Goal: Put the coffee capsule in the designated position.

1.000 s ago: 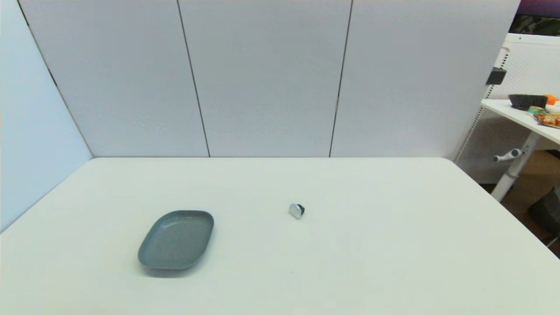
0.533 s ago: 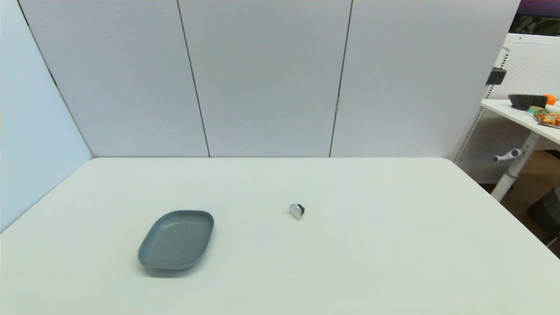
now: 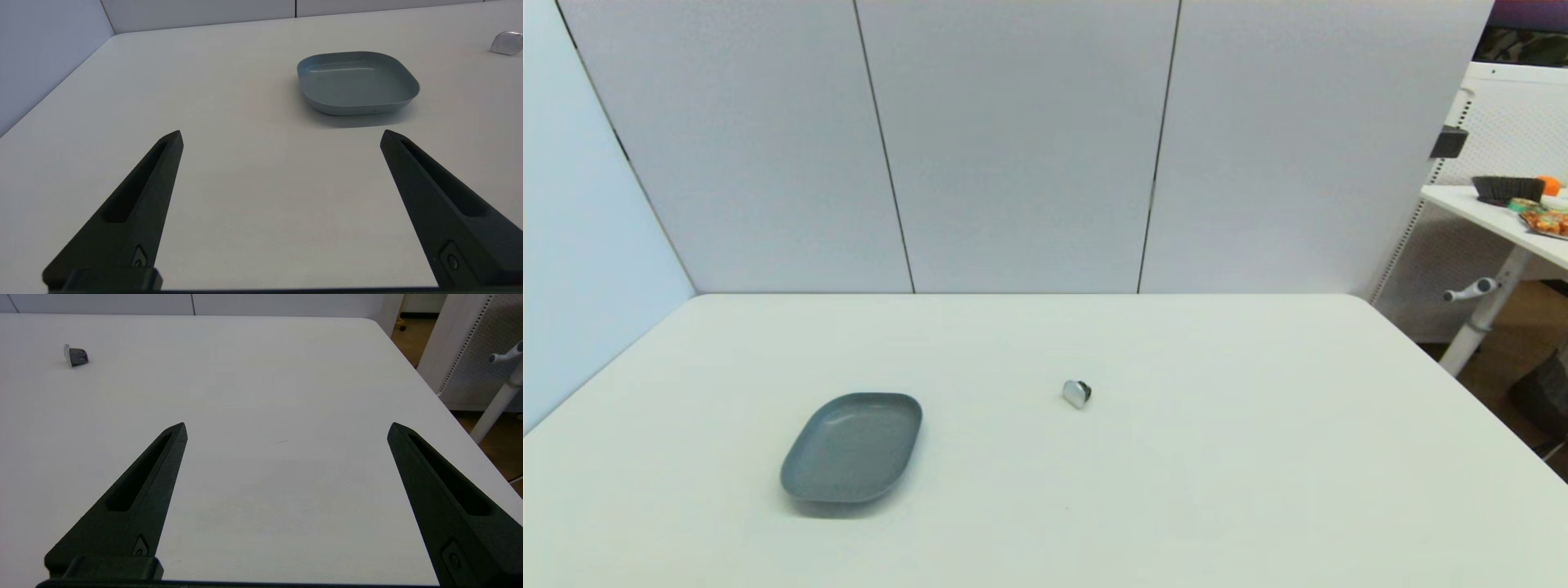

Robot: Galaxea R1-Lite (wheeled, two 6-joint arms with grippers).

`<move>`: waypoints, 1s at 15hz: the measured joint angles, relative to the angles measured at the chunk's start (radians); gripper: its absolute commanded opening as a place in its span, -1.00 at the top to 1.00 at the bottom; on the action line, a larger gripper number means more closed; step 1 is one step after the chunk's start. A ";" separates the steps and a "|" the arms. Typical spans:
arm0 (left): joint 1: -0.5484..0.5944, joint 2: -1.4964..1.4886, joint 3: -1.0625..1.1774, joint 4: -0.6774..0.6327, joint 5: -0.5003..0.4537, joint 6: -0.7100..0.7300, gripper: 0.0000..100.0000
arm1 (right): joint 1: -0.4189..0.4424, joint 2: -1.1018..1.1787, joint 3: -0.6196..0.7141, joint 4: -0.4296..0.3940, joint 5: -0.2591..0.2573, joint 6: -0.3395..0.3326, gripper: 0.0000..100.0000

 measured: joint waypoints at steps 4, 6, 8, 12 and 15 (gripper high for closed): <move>0.000 0.000 0.000 0.001 0.005 0.000 -1.00 | 0.000 0.000 0.000 0.000 0.000 0.000 -1.00; 0.000 0.011 -0.001 -0.007 0.008 -0.002 -1.00 | 0.000 0.000 0.000 0.000 0.000 0.000 -1.00; 0.000 0.052 -0.016 -0.040 0.008 -0.004 -1.00 | 0.000 0.000 0.000 0.000 0.000 0.000 -1.00; -0.001 0.169 -0.073 -0.143 0.025 -0.010 -1.00 | 0.000 0.000 0.000 0.000 0.000 0.000 -1.00; -0.003 0.301 -0.181 -0.190 0.060 -0.006 -1.00 | 0.000 0.000 0.000 0.000 0.000 0.000 -1.00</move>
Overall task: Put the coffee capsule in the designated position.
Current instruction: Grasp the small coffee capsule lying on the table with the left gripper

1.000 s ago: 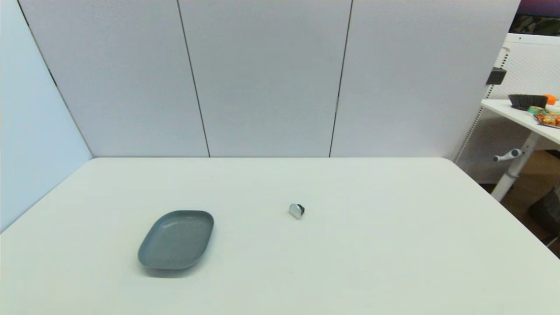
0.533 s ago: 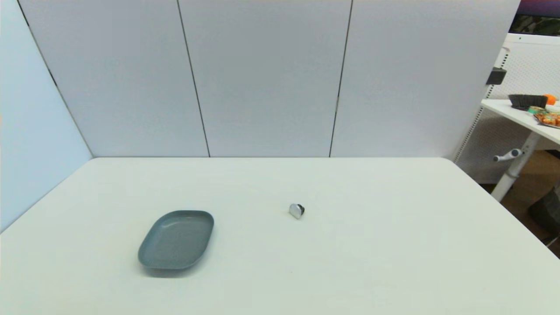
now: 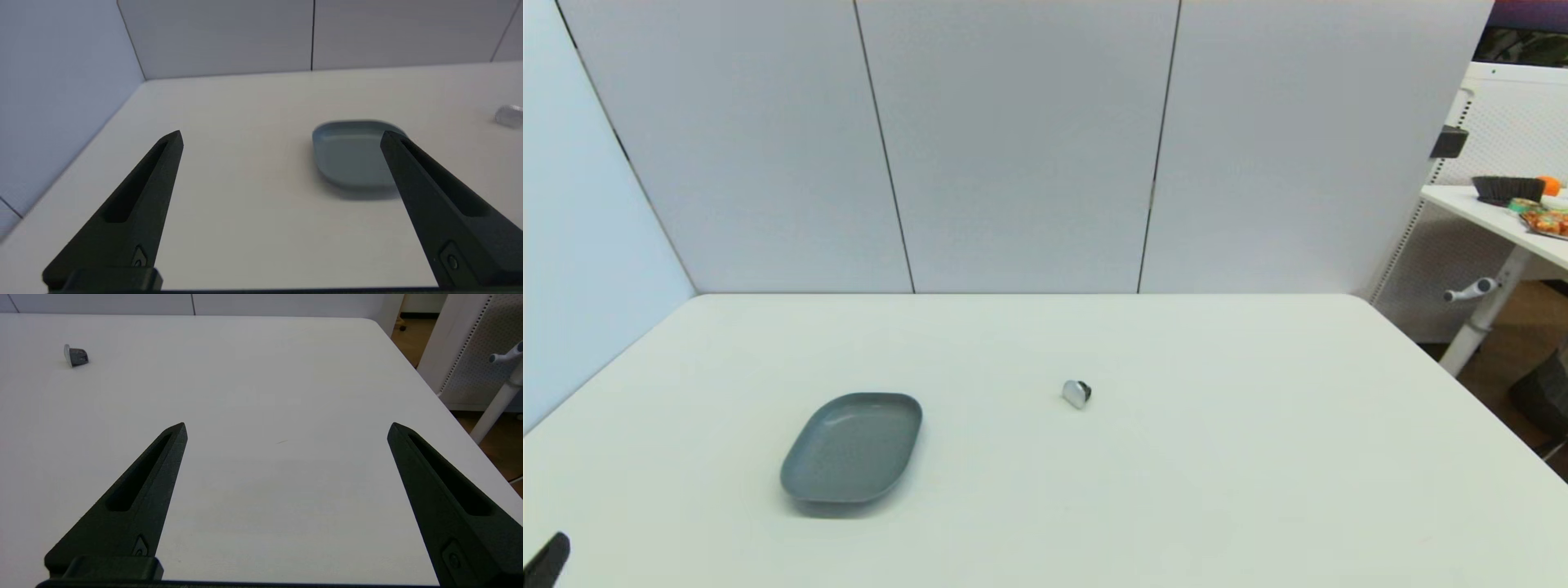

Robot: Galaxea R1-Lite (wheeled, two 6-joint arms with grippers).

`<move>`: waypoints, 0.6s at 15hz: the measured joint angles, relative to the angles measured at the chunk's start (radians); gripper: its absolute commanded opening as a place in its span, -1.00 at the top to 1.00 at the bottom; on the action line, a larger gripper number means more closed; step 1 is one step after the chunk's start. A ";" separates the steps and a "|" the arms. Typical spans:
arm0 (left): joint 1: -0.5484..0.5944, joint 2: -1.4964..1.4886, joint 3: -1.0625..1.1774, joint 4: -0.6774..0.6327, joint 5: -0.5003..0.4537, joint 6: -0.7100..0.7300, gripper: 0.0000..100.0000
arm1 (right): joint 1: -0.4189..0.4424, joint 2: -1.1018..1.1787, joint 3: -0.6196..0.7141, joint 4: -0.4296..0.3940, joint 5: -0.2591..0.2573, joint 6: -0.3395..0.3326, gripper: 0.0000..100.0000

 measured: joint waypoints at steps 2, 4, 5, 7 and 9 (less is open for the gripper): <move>-0.003 0.106 -0.114 0.001 0.006 0.003 -1.00 | 0.000 0.000 0.000 0.000 0.000 0.000 -1.00; -0.005 0.217 -0.269 0.030 0.007 0.010 -1.00 | 0.000 0.000 0.000 0.000 0.000 0.000 -1.00; -0.007 0.267 -0.357 0.065 0.007 0.016 -1.00 | 0.000 0.000 0.000 0.000 0.000 0.000 -1.00; -0.017 0.373 -0.550 0.158 0.000 0.027 -1.00 | 0.000 0.000 0.000 0.000 0.000 0.000 -1.00; -0.034 0.504 -0.736 0.235 -0.016 0.043 -1.00 | 0.000 0.000 0.000 0.000 0.000 0.000 -1.00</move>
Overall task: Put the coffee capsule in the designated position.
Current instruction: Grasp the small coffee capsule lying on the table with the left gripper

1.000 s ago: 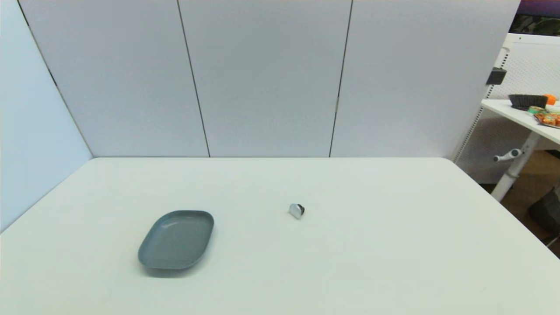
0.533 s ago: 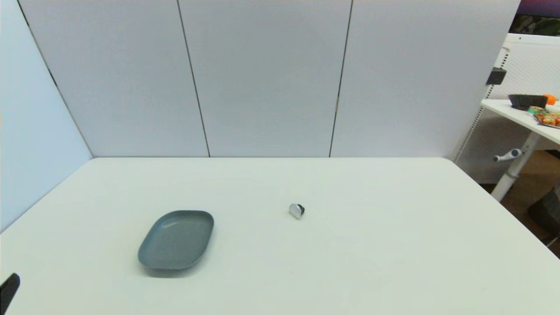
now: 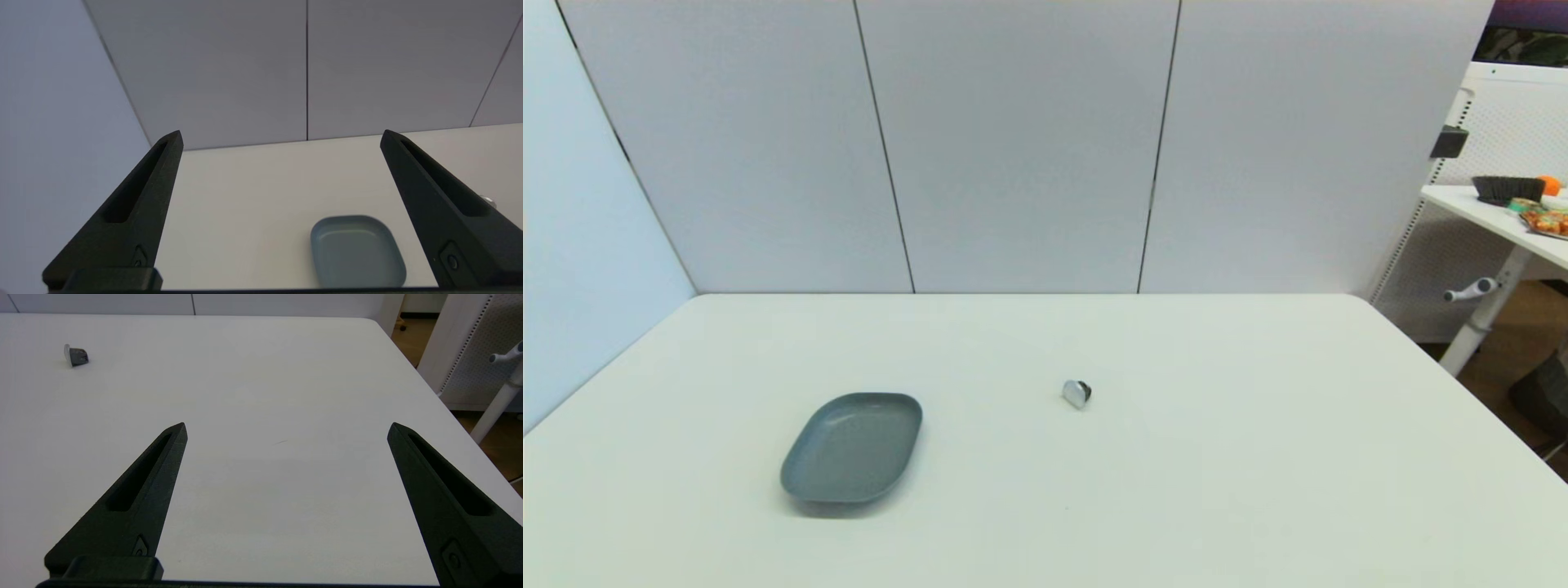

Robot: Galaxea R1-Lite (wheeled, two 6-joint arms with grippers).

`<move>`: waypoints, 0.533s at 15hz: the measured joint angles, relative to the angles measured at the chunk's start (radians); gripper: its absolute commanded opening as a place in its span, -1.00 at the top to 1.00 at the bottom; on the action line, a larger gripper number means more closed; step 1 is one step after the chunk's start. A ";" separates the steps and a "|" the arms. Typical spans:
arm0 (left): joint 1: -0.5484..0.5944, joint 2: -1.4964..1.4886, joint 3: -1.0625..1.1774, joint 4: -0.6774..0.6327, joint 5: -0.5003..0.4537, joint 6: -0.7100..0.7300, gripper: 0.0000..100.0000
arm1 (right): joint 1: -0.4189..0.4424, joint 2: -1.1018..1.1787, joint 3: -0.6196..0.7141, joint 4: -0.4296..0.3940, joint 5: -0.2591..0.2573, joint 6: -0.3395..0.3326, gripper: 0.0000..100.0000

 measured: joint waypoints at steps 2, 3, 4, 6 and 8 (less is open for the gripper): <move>-0.013 0.138 -0.164 0.033 -0.030 0.027 -1.00 | 0.000 0.000 0.000 0.000 0.000 0.000 -1.00; -0.017 0.204 -0.237 0.038 -0.051 0.044 -1.00 | 0.000 0.000 0.000 0.000 0.000 0.000 -1.00; -0.020 0.274 -0.311 0.042 -0.078 0.067 -1.00 | 0.000 0.000 0.000 0.000 0.000 0.000 -1.00; -0.025 0.401 -0.436 0.047 -0.145 0.125 -1.00 | 0.000 0.000 0.000 0.000 0.000 0.000 -1.00; -0.041 0.520 -0.539 0.050 -0.216 0.195 -1.00 | 0.000 0.000 0.000 0.000 0.000 0.000 -1.00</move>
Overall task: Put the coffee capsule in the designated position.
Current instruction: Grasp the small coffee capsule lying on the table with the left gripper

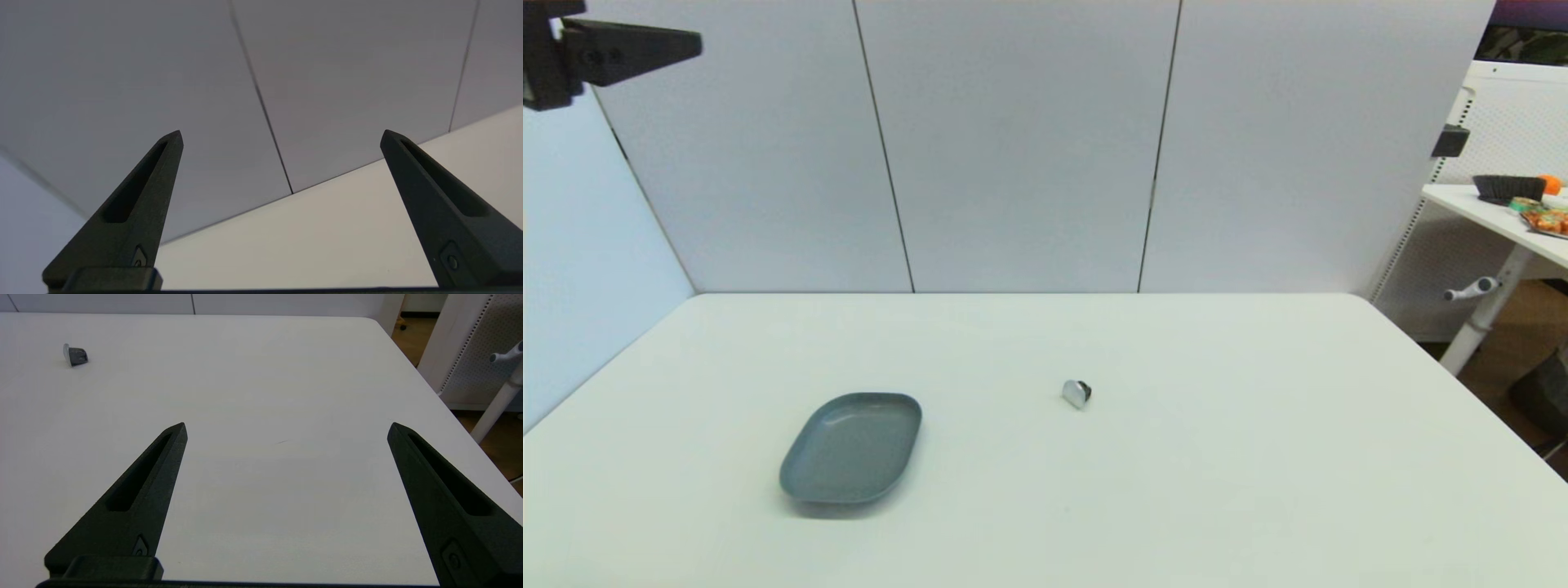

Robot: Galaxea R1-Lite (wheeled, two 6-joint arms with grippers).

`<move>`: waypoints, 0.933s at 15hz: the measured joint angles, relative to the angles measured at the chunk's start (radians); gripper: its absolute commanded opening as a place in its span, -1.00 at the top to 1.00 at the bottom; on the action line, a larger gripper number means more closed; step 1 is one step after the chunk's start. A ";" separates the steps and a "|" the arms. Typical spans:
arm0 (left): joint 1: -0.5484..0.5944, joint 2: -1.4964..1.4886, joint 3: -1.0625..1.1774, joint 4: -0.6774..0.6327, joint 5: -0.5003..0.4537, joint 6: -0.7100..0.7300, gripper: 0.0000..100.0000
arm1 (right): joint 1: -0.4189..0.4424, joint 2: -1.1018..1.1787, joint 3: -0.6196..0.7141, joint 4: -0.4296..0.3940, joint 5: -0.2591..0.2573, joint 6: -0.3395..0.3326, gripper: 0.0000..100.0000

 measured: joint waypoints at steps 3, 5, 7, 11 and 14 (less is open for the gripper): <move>-0.099 0.148 -0.101 0.001 -0.037 0.061 -1.00 | 0.000 0.000 0.000 0.000 0.000 0.000 -1.00; -0.193 0.226 -0.130 0.001 -0.039 0.067 -1.00 | 0.000 0.000 0.000 0.000 0.000 0.000 -1.00; -0.279 0.298 -0.141 0.001 -0.039 0.070 -1.00 | 0.000 0.000 0.000 0.000 0.000 0.000 -1.00; -0.411 0.446 -0.157 -0.001 -0.036 0.065 -1.00 | 0.000 0.000 0.000 0.000 0.000 0.000 -1.00; -0.468 0.535 -0.157 0.037 -0.029 0.040 -1.00 | 0.000 0.000 0.000 0.000 0.000 0.000 -1.00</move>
